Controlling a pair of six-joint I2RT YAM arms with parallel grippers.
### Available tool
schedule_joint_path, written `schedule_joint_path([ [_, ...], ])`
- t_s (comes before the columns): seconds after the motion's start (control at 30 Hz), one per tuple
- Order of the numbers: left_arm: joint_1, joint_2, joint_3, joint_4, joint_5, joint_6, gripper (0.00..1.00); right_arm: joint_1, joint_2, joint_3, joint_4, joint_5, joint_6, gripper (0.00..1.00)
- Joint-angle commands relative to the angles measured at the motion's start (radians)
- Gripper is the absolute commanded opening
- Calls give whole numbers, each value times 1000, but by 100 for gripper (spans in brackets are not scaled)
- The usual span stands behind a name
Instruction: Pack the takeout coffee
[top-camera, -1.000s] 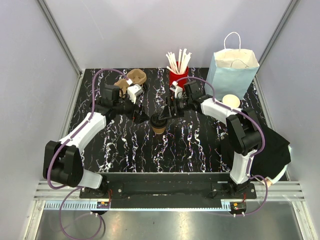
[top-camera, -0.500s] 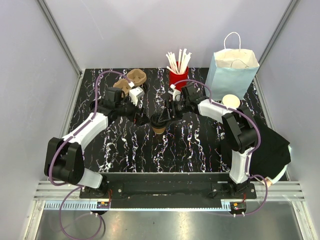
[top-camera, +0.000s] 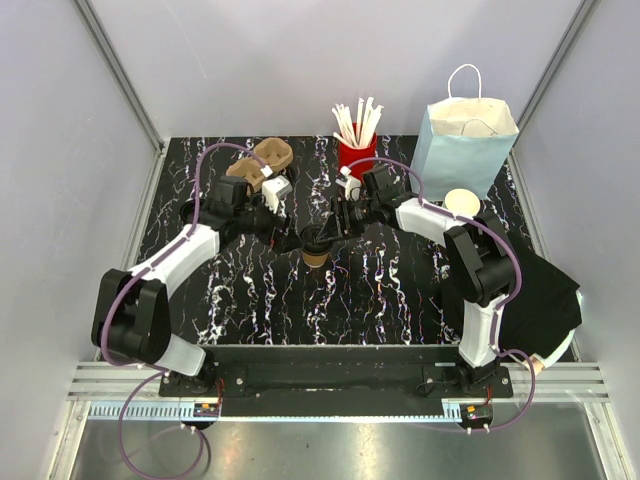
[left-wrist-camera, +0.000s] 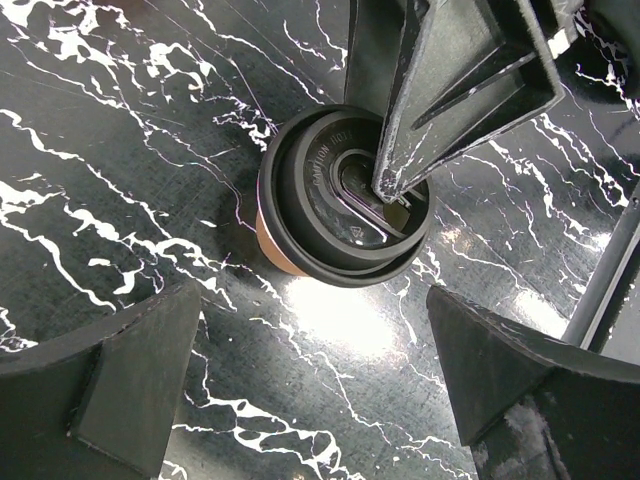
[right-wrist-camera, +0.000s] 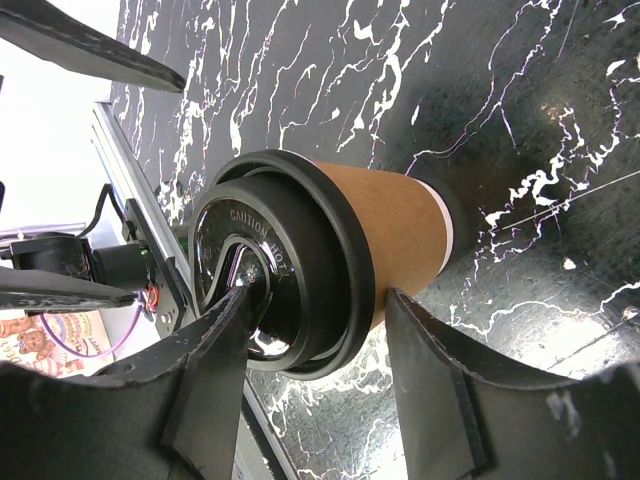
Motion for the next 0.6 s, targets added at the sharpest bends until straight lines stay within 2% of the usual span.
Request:
schedule_joint_path([
  [0.0, -1, 39, 10, 28, 61, -2, 99, 7, 18, 32, -4, 17, -25, 56],
  [0.23, 51, 91, 6, 46, 175, -30, 99, 8, -1, 64, -54, 26, -65, 56],
  [0.43, 141, 119, -8, 95, 318, -94, 99, 28, 16, 76, -79, 59, -92, 56],
  [0.57, 151, 119, -26, 126, 312, -106, 98, 48, 9, 79, -91, 88, -111, 56],
])
